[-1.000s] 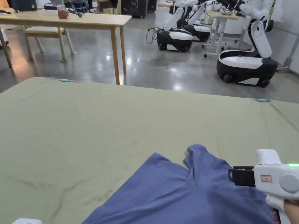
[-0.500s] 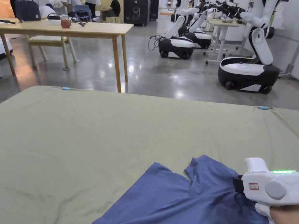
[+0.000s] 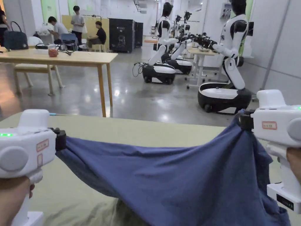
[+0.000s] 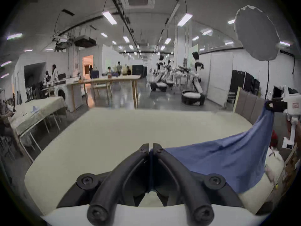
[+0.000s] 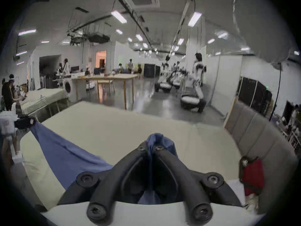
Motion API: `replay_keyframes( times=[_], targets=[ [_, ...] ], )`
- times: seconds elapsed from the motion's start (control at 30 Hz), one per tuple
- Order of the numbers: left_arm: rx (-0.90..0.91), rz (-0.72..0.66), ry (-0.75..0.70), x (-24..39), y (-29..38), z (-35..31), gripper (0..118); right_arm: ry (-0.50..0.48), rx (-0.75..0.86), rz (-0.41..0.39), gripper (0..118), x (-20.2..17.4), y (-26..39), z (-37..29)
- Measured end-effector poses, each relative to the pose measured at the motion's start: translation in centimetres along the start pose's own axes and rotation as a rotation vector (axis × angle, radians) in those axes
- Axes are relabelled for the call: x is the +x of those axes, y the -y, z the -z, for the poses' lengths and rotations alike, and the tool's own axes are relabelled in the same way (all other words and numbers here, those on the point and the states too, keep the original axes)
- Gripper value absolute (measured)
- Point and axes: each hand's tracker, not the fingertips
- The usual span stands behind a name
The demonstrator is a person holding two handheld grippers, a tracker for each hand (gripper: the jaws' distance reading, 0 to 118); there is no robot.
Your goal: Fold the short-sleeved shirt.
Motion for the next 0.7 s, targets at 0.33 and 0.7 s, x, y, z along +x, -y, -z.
replay_keyframes(
  times=[0.33, 0.7],
  targets=[
    [0.156, 0.053, -0.100, 1.3, -16.8, 4.4, 0, 0.046, 0.227, 0.139, 5, 6.4, -13.1, -3.3],
    [0.272, 0.100, -0.147, 1.5, -25.2, 4.1, 0, 0.063, 0.321, 0.143, 5, 7.7, -17.9, -2.0]
  ],
)
